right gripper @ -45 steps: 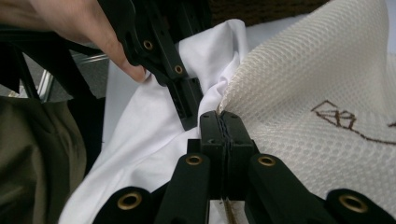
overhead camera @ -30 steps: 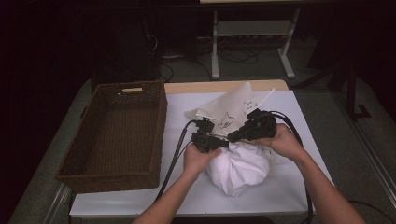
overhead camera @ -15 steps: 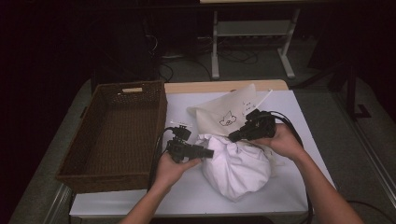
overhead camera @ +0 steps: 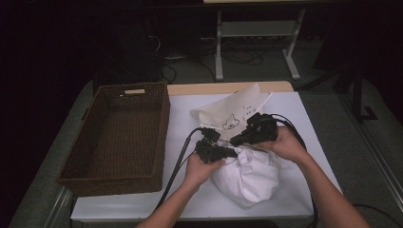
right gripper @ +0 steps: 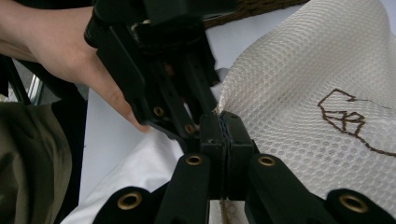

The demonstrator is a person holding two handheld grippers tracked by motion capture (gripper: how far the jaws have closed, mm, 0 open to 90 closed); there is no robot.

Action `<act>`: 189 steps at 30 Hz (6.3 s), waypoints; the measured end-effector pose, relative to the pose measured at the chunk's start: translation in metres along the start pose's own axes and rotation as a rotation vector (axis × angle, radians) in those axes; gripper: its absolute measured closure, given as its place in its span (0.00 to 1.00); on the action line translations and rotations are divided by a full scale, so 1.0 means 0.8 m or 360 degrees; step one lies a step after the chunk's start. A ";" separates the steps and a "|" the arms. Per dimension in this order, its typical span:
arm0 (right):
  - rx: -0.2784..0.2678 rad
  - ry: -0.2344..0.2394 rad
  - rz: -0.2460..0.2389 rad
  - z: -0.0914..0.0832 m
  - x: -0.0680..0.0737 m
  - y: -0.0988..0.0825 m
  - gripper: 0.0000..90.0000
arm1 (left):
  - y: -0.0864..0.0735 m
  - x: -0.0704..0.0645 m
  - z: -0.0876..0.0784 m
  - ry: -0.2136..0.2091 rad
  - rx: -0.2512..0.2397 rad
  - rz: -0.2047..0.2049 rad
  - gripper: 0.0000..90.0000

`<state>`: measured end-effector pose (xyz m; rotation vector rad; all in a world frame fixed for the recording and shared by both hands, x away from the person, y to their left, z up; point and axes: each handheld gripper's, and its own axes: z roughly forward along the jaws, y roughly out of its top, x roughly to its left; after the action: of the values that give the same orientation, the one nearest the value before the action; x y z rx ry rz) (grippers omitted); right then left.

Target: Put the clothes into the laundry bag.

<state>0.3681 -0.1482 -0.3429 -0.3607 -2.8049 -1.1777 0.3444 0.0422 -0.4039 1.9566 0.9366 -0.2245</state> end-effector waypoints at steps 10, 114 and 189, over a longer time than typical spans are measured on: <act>-0.0107 -0.0007 0.0094 -0.024 -0.008 -0.014 0.99 | 0.010 0.033 -0.007 0.0117 -0.0094 -0.0148 0.82; 0.0061 -0.0158 0.0050 -0.032 -0.006 -0.028 0.98 | -0.033 -0.007 0.047 0.0178 0.0184 -0.0145 0.74; 0.0005 -0.0045 -0.0066 -0.026 0.015 -0.010 0.98 | -0.056 -0.007 -0.013 -0.0089 -0.0022 -0.0183 0.93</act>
<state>0.3541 -0.1660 -0.3317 -0.3230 -2.8515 -1.1853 0.3074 0.0599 -0.4251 1.8764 1.0123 -0.3363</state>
